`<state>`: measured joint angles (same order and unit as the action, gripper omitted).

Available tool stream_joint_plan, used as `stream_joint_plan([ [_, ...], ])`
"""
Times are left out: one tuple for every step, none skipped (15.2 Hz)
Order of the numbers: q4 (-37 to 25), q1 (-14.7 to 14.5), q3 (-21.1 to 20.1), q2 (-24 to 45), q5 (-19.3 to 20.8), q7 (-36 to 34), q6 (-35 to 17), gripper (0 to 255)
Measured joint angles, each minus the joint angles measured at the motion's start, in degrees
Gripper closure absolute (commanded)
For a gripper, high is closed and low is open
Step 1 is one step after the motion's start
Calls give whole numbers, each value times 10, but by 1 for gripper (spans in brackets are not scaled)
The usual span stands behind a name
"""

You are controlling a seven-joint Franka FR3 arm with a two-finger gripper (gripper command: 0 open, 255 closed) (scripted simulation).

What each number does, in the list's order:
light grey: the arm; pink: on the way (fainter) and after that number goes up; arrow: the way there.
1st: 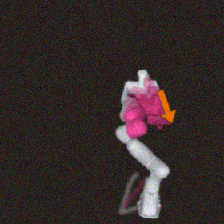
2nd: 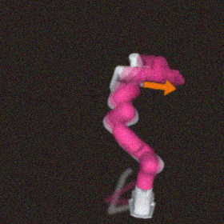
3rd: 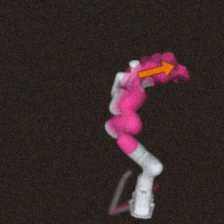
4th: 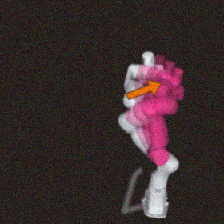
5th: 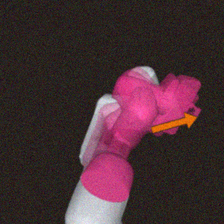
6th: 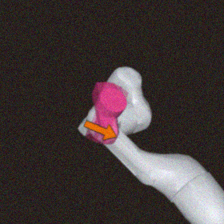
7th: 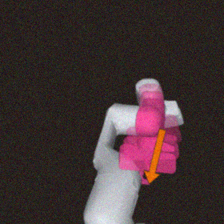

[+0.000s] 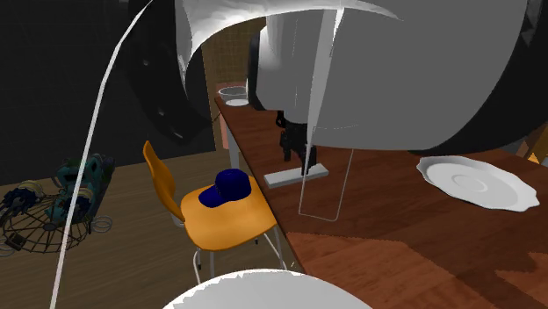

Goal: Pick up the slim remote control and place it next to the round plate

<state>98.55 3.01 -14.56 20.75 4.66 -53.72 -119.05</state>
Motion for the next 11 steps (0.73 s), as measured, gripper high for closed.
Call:
stream_joint_plan([
  [0, -1, 1, 6, 1, -1, -6, 0],
  [3, -1, 1, 9, 2, -2, -11, 0],
  [6, -2, 1, 12, 3, -3, -18, 0],
  [8, -2, 2, 15, 4, -4, -23, 0],
  [12, -2, 2, 18, 5, -4, -30, 0],
  [14, -2, 3, 19, 6, -4, -33, 0],
  [14, -2, 3, 20, 6, -4, -34, 0],
  [14, -2, 3, 21, 6, -4, -35, 0],
  [14, -2, 3, 21, 6, -4, -35, 0],
  [14, -2, 3, 21, 6, -4, -35, 0],
  [14, -2, 3, 21, 6, -4, -35, 0],
])
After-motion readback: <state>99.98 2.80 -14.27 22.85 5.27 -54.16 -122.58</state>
